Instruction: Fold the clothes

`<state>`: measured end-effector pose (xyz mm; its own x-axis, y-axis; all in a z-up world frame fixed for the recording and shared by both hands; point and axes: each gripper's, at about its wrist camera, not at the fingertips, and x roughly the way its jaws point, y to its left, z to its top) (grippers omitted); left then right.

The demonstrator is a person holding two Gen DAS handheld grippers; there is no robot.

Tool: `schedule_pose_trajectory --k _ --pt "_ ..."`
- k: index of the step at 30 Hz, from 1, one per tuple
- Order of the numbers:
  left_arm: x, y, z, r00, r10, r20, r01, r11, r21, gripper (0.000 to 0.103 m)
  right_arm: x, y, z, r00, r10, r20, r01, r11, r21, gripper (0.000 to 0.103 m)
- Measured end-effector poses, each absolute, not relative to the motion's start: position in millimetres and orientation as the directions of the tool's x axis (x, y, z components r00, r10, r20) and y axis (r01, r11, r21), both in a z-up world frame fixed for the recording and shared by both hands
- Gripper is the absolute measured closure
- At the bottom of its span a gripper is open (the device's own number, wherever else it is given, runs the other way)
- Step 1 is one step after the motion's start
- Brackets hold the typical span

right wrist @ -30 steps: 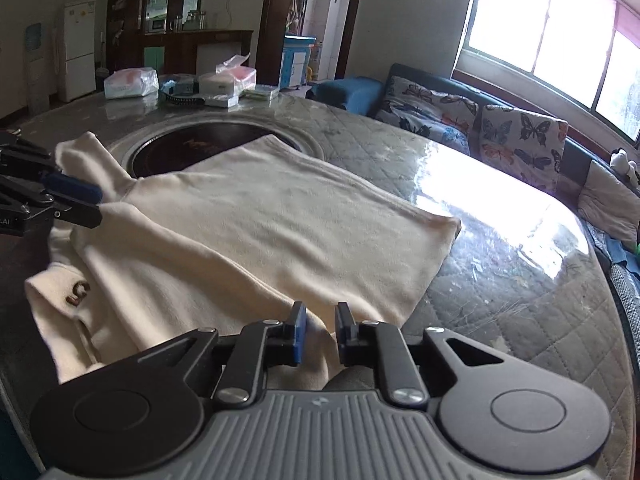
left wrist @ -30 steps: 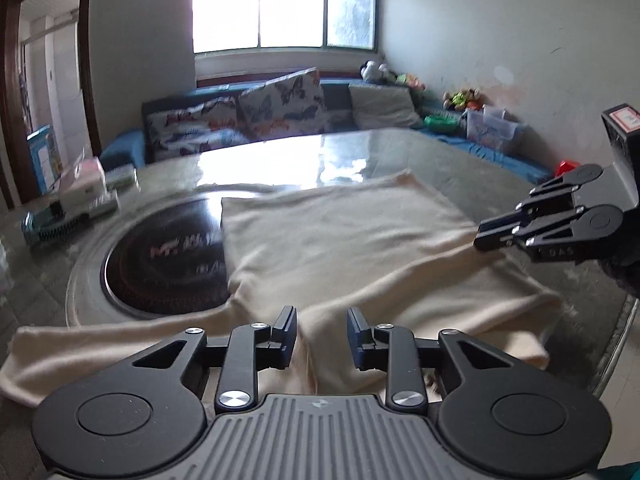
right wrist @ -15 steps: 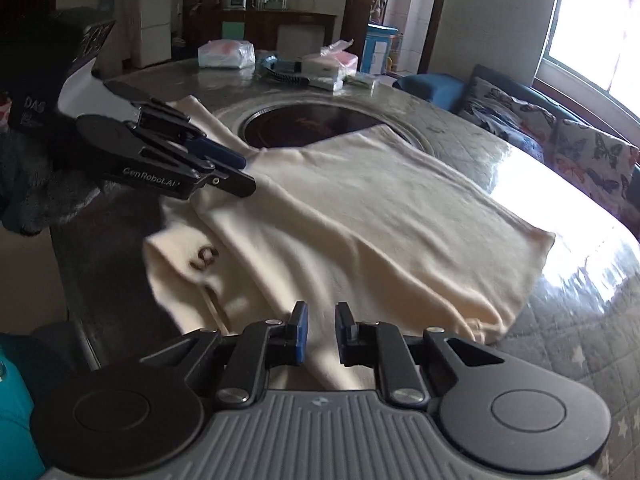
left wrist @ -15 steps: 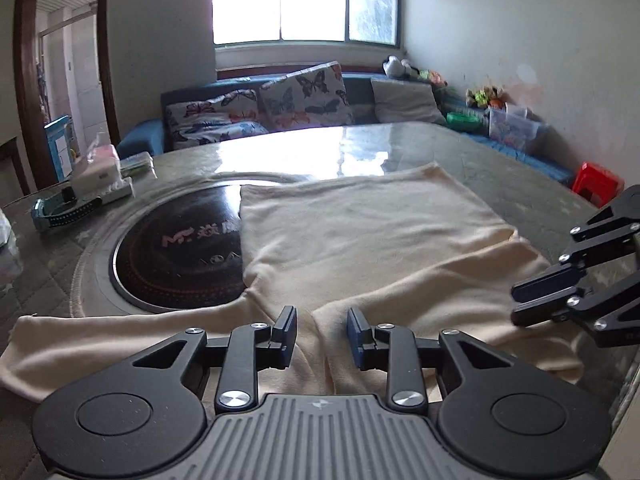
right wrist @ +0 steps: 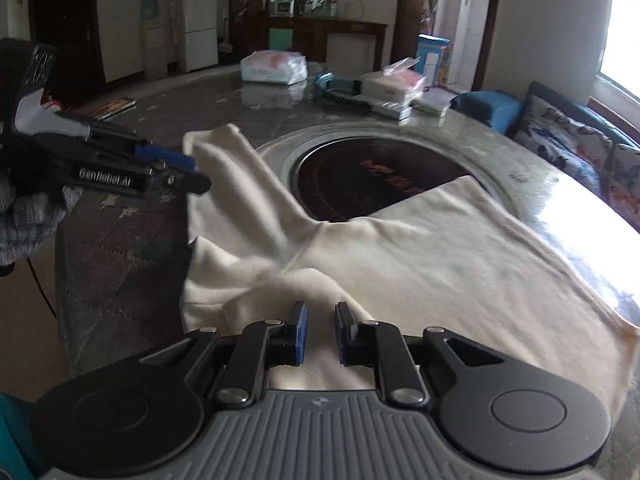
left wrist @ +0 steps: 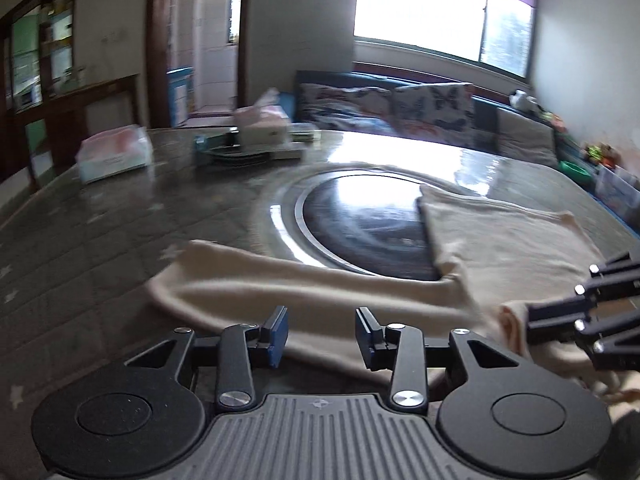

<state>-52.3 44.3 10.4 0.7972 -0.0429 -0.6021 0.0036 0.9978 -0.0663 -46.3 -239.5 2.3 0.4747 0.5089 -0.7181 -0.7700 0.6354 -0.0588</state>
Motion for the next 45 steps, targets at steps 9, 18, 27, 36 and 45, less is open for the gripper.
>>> schedule_pose_trajectory --k 9,18,27,36,45 --pt "-48.6 77.3 6.7 0.793 0.016 -0.609 -0.092 0.991 -0.093 0.059 -60.7 -225.2 9.7 0.423 0.528 -0.736 -0.823 0.565 -0.067 0.088" --pt "-48.7 83.2 5.9 0.795 0.012 -0.606 -0.099 0.989 -0.11 0.057 -10.1 -228.7 11.2 0.418 0.513 -0.75 -0.749 0.662 0.035 0.079" --pt "-41.3 94.2 5.6 0.793 0.038 -0.608 -0.138 0.983 -0.118 0.055 -27.3 -225.6 2.6 0.434 0.516 -0.738 -0.791 0.611 -0.038 0.093" --pt "-39.5 103.2 2.3 0.782 0.065 -0.62 -0.191 0.972 -0.139 0.054 -34.6 -229.4 14.3 0.559 0.501 -0.661 -0.74 0.661 -0.125 0.085" --pt "-35.1 117.3 -2.1 0.768 0.117 -0.629 -0.285 0.943 -0.172 0.056 -57.5 -228.4 5.7 0.419 0.54 -0.73 -0.824 0.564 -0.056 0.084"
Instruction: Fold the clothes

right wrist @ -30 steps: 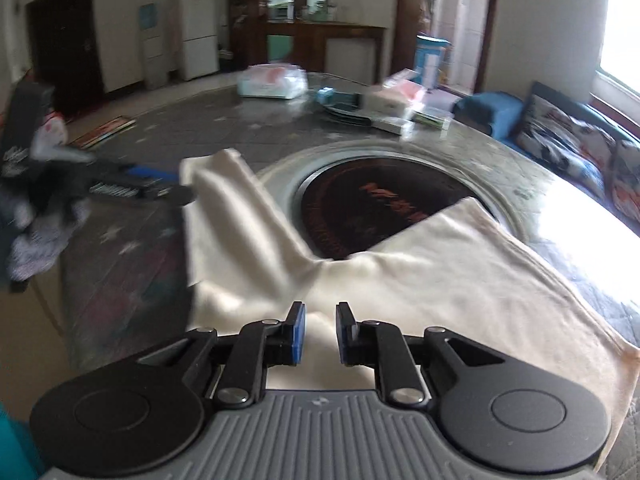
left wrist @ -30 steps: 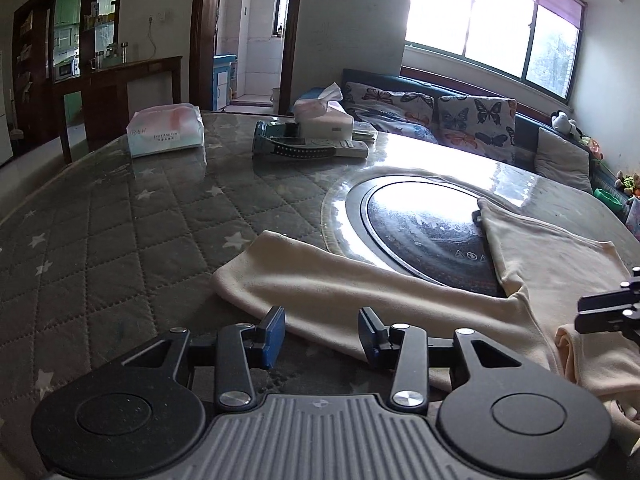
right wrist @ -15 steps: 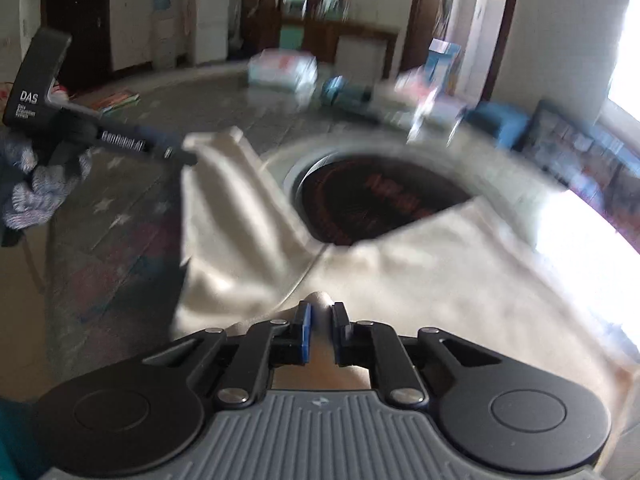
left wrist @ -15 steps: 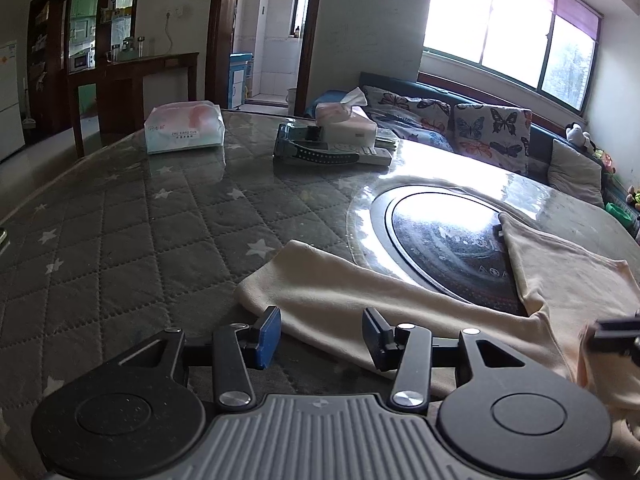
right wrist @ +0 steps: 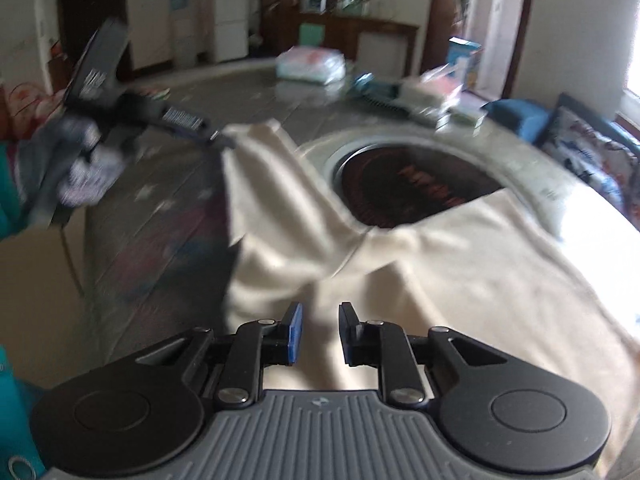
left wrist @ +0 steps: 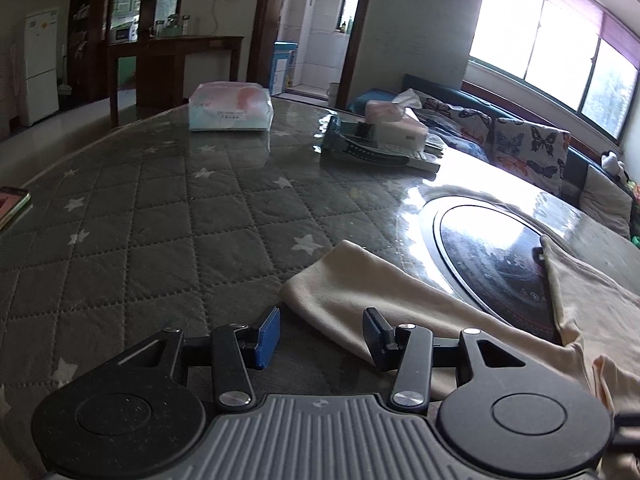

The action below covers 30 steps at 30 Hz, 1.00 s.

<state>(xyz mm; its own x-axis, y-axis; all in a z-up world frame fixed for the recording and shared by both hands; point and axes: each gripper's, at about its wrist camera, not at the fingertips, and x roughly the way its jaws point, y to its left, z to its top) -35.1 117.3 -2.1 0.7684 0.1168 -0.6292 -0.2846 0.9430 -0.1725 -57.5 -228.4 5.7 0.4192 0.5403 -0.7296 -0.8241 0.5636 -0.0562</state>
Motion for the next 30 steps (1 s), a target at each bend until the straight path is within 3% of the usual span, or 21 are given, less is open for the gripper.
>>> schedule_pose_trajectory --k 3,5,7,10,17,22,26,30 --pt "-30.2 118.9 -2.4 0.771 0.127 -0.624 -0.297 0.938 -0.176 0.057 -68.4 -223.3 1.1 0.418 0.531 -0.737 -0.837 0.541 -0.084 0.084" --pt "-25.8 119.5 -2.6 0.771 0.132 -0.623 -0.303 0.937 -0.177 0.065 -70.5 -227.2 6.7 0.428 0.536 -0.728 -0.831 0.55 -0.083 0.084" --pt "-21.8 121.4 -3.6 0.772 0.134 -0.622 -0.312 0.932 -0.186 0.086 -72.3 -231.1 12.1 0.441 0.538 -0.718 -0.824 0.56 -0.087 0.084" --pt "-20.1 122.4 -1.8 0.781 0.134 -0.61 -0.32 0.925 -0.206 0.098 -74.9 -242.0 21.6 0.477 0.537 -0.696 -0.797 0.599 -0.084 0.084" --pt "-38.9 66.2 51.3 0.891 -0.018 -0.453 -0.095 0.97 -0.223 0.099 -77.0 -285.8 41.4 0.58 0.505 -0.639 -0.681 0.731 -0.039 0.084" --pt "-56.2 0.3 86.7 0.908 -0.231 -0.35 0.16 0.963 -0.219 0.099 -75.7 -325.1 44.6 0.639 0.468 -0.61 -0.576 0.817 0.025 0.084" --pt "-64.8 -51.7 94.4 0.857 -0.403 -0.321 0.35 0.913 -0.212 0.099 -78.5 -357.5 44.7 0.679 0.436 -0.591 -0.497 0.865 0.067 0.084" --pt "-71.0 -106.7 76.8 0.773 -0.516 -0.37 0.486 0.856 -0.178 0.099 -82.8 -379.9 42.0 0.698 0.41 -0.587 -0.443 0.891 0.095 0.084"
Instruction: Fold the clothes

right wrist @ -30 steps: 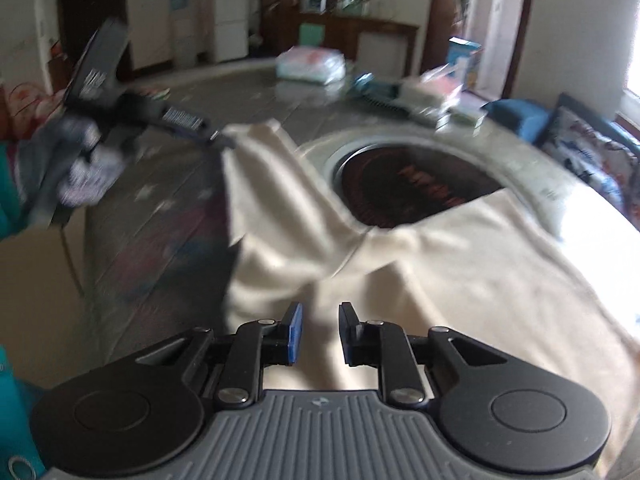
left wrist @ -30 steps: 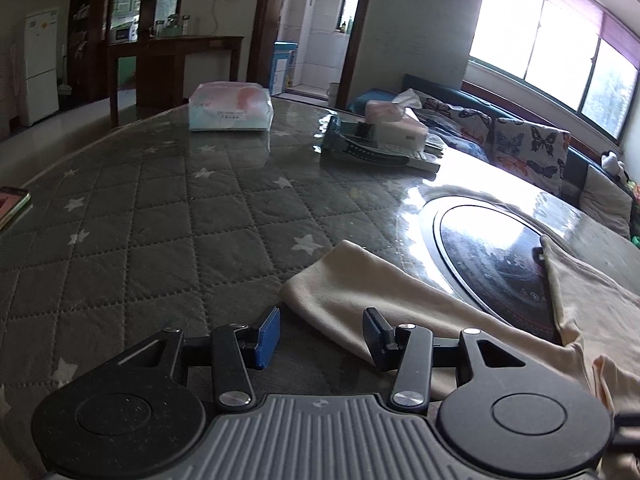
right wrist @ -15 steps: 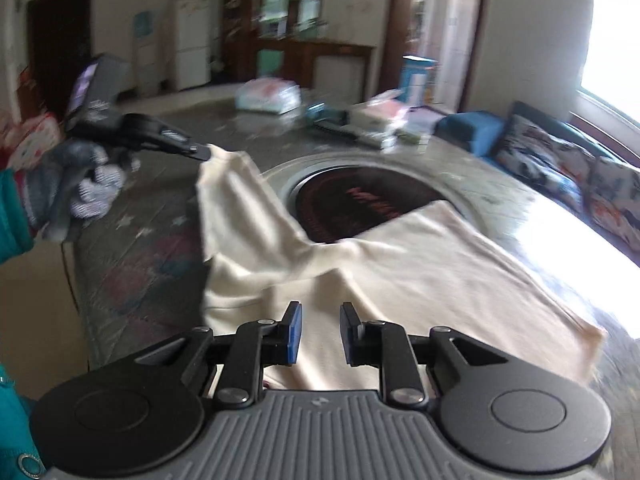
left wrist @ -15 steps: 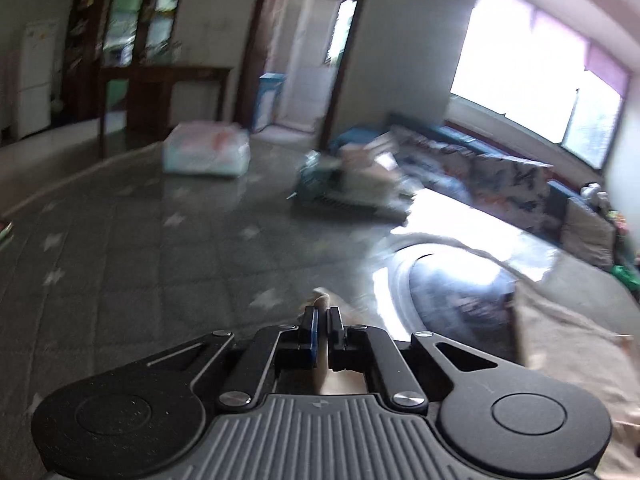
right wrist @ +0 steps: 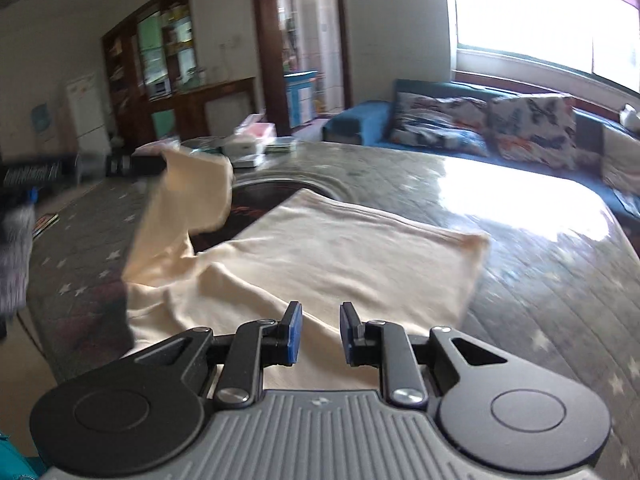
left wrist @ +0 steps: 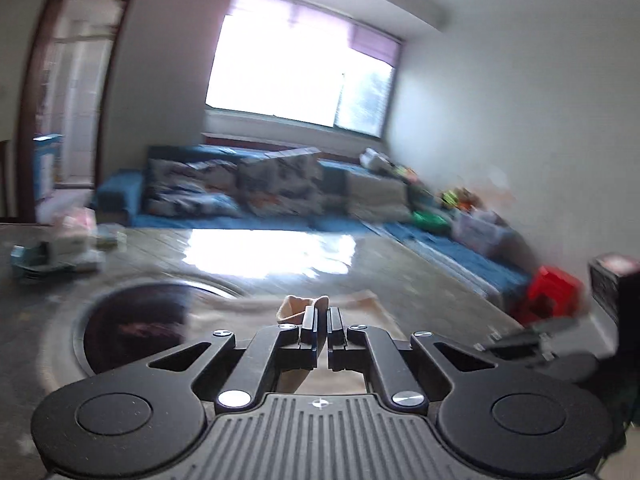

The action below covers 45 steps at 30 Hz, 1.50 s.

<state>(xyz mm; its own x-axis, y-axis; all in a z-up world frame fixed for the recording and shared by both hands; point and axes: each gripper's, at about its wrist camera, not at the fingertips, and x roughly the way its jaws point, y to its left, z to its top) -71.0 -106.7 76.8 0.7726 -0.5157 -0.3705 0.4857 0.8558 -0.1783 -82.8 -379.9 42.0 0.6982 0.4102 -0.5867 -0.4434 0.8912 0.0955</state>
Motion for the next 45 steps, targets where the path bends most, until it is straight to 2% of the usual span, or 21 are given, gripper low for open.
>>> schedule_pose_trajectory --k 8,9,10,12,17,19,25,26,27,28,30,37,38,39,42,45 --pt "-83.3 -163.1 34.5 0.624 -0.603 -0.496 0.619 0.77 -0.157 0.094 -88.6 -408.7 29.8 0.693 0.4 -0.6 -0.367 0.912 0.183 0.084" --pt "-86.7 -162.8 31.6 0.616 -0.606 -0.503 0.629 0.763 -0.148 0.091 -88.0 -409.6 27.7 0.69 0.401 -0.602 -0.361 0.912 0.194 0.083" --pt "-90.9 -160.8 31.0 0.618 -0.601 -0.507 0.633 0.763 -0.133 0.082 -87.5 -410.5 25.5 0.687 0.403 -0.605 -0.356 0.912 0.204 0.083" --pt "-97.3 -149.7 31.5 0.636 -0.591 -0.496 0.626 0.771 -0.114 0.076 -86.6 -407.7 22.0 0.68 0.408 -0.61 -0.356 0.91 0.212 0.083" --pt "-91.1 -99.7 30.4 0.722 -0.48 -0.499 0.514 0.854 -0.078 0.071 -83.8 -391.5 10.1 0.629 0.447 -0.636 -0.391 0.889 0.238 0.077" --pt "-89.9 -74.7 28.5 0.755 -0.416 -0.506 0.45 0.891 -0.061 0.065 -82.2 -383.5 5.6 0.608 0.461 -0.646 -0.402 0.881 0.249 0.077" --pt "-96.0 -19.2 15.5 0.796 -0.271 -0.541 0.3 0.953 -0.036 0.061 -78.8 -364.6 -4.1 0.566 0.469 -0.678 -0.413 0.873 0.26 0.077" --pt "-97.1 -17.5 12.9 0.791 -0.273 -0.547 0.302 0.953 -0.038 0.061 -79.1 -363.2 -3.4 0.568 0.466 -0.679 -0.418 0.873 0.249 0.078" --pt "-98.1 -15.8 10.3 0.787 -0.275 -0.553 0.304 0.952 -0.041 0.061 -79.4 -361.1 -1.4 0.569 0.458 -0.683 -0.42 0.876 0.237 0.085" --pt "-99.2 -14.1 7.7 0.782 -0.277 -0.559 0.306 0.951 -0.043 0.061 -79.2 -360.5 0.3 0.57 0.454 -0.684 -0.419 0.878 0.234 0.092" --pt "-100.2 -15.1 3.5 0.777 -0.288 -0.56 0.317 0.947 -0.048 0.061 -79.0 -359.4 3.6 0.573 0.448 -0.687 -0.415 0.881 0.228 0.097" --pt "-92.3 -28.9 -7.6 0.772 -0.3 -0.56 0.347 0.938 -0.023 0.068 -83.8 -350.8 49.8 0.672 0.422 -0.609 -0.446 0.887 0.122 0.098" --pt "-92.2 -30.8 -8.5 0.774 -0.295 -0.56 0.35 0.937 -0.01 0.071 -84.6 -349.5 57.6 0.689 0.417 -0.593 -0.449 0.888 0.103 0.098" --pt "-92.2 -32.9 -9.2 0.777 -0.284 -0.561 0.349 0.937 0.01 0.08 -84.8 -349.1 65.4 0.705 0.413 -0.577 -0.448 0.889 0.089 0.098" --pt "-94.0 -36.8 -10.6 0.786 -0.264 -0.559 0.352 0.934 0.054 0.095 -86.9 -351.8 84.3 0.744 0.397 -0.538 -0.438 0.897 0.056 0.099" --pt "-98.7 -37.7 -10.9 0.795 -0.26 -0.548 0.362 0.928 0.085 0.099 -88.4 -356.6 92.8 0.771 0.37 -0.519 -0.414 0.909 0.033 0.099"
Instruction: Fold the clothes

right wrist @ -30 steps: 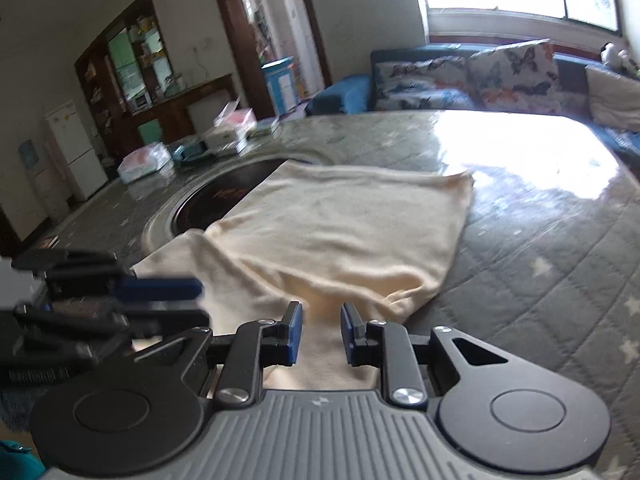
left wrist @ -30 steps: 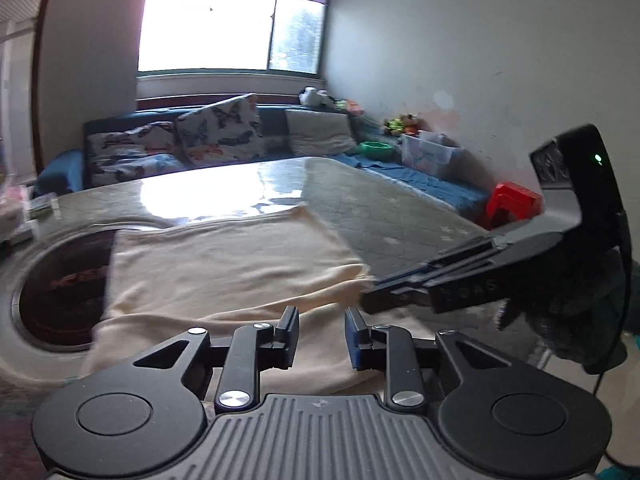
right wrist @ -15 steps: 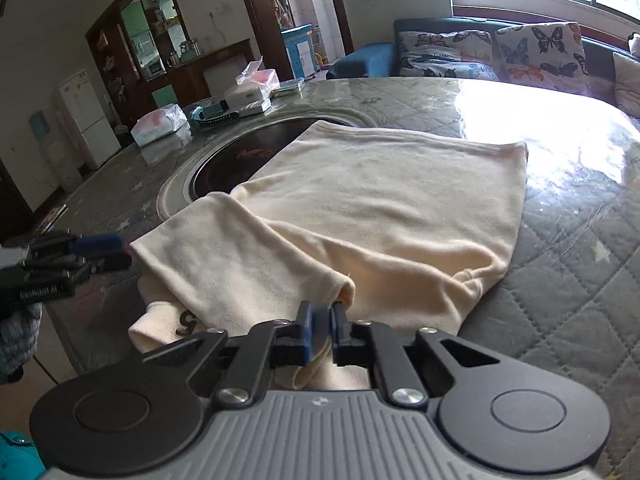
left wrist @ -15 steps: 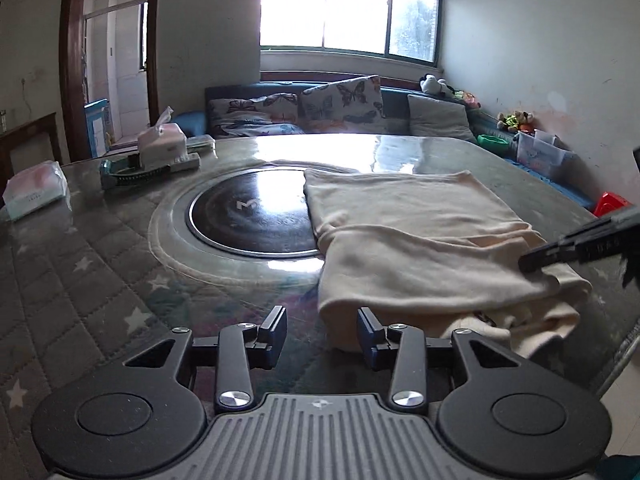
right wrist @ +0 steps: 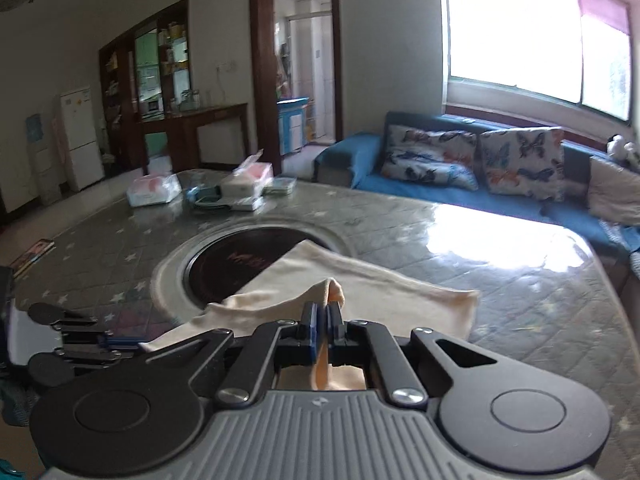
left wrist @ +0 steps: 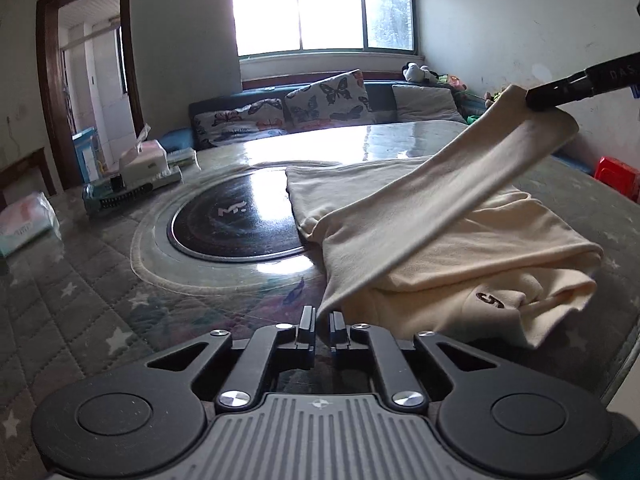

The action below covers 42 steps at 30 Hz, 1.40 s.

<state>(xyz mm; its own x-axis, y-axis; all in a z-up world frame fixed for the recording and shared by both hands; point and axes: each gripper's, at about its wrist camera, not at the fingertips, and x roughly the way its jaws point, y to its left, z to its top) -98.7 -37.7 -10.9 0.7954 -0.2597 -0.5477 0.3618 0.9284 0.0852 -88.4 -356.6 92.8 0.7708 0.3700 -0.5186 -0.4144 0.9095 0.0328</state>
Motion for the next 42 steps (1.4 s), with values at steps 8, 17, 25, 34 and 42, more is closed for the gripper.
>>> schedule_pose_trajectory --k 8,17,25,34,42 --pt "-99.4 -26.2 -5.7 0.769 -0.267 -0.58 0.381 0.921 0.081 0.096 -73.6 -372.6 21.7 0.668 0.288 -0.686 -0.337 0.939 0.066 0.098" --pt "-77.5 -24.9 31.3 0.787 -0.302 -0.538 0.392 0.918 0.058 0.095 -73.6 -374.7 31.4 0.716 0.303 -0.629 -0.371 0.928 0.025 0.096" --pt "-20.7 -74.6 17.8 0.735 -0.364 -0.572 0.453 0.892 0.014 0.094 -59.2 -360.1 3.6 0.682 0.305 -0.665 -0.412 0.911 -0.005 0.095" --pt "-6.3 -80.3 -0.9 0.718 -0.334 -0.611 0.448 0.893 0.038 0.093 -81.6 -370.9 10.4 0.666 0.332 -0.668 -0.453 0.892 -0.008 0.095" --pt "-38.6 -73.0 11.4 0.734 -0.342 -0.587 0.484 0.869 0.1 0.091 -106.2 -364.7 9.2 0.643 0.347 -0.683 -0.512 0.858 -0.046 0.093"
